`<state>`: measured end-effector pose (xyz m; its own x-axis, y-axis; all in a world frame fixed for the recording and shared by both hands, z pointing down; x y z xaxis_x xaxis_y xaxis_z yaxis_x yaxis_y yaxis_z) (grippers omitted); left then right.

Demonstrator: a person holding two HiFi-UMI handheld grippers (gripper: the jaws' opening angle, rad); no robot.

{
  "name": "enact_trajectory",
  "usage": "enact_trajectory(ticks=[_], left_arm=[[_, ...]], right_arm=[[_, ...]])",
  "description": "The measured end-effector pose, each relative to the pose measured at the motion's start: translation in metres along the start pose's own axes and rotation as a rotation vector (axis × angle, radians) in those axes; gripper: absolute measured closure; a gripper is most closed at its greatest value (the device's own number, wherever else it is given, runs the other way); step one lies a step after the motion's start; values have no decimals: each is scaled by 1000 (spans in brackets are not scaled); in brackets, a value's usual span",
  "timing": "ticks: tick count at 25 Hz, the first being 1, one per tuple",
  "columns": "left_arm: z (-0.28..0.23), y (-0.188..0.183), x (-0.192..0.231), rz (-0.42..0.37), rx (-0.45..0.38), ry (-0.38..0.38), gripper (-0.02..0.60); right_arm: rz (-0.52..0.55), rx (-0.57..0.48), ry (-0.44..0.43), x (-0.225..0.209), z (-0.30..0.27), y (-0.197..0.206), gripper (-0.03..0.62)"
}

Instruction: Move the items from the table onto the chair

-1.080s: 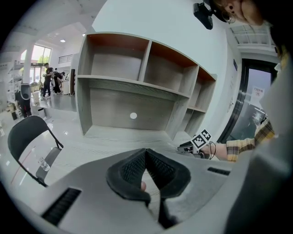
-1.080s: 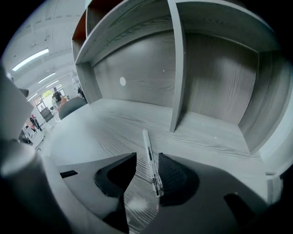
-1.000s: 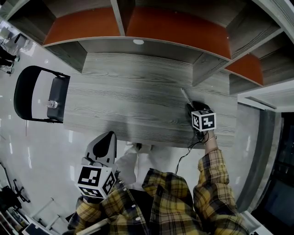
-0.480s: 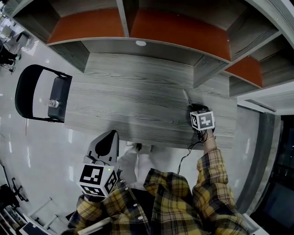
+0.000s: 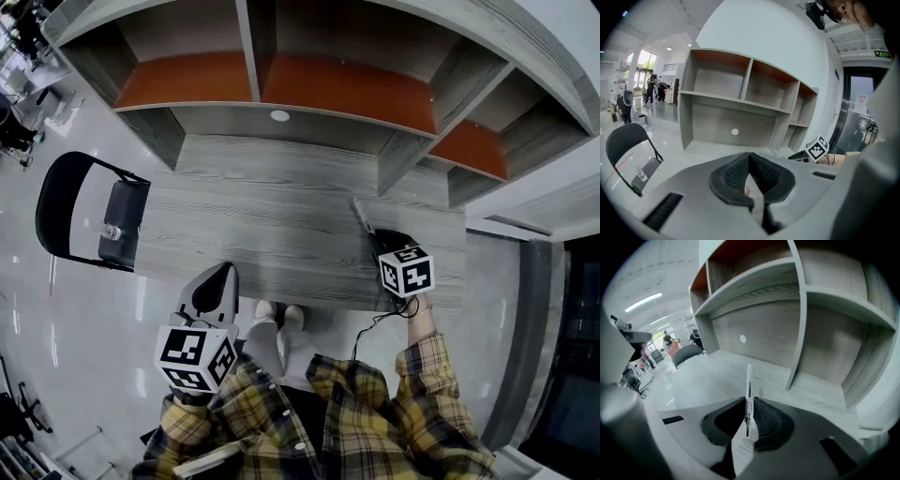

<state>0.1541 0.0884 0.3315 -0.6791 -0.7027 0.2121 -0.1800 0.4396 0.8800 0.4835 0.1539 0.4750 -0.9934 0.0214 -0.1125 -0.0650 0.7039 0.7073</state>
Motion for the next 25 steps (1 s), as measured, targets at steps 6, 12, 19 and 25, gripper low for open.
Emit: enact_trajectory(ticks=[6,12,19,25], left_arm=[[12,-20,-5,5,-116,4,578],[29,-23,-6,10,-178,-40,578],[62,-7,29,49,-158,-154,578],[90,4,78,108,-165,-259,578]], right_arm=[[44,-112,-101,60,57,-25,531],[110,-223,-261,128,78,-57,531],[48,-287,-495,202,77,-83,530],[73,-259,-655,267,53,-108,531]])
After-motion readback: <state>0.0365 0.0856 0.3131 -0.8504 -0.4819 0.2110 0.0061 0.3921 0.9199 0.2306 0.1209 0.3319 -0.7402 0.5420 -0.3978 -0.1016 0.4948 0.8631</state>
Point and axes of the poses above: the fingertips, and each gripper's own axes: z backward along the fingers, x to its left, y out of its underside, the point moved 6 cm from there along z, backward along the fingers, and after that the axes turned 4 degrees about -x, right-handed, at the moved point
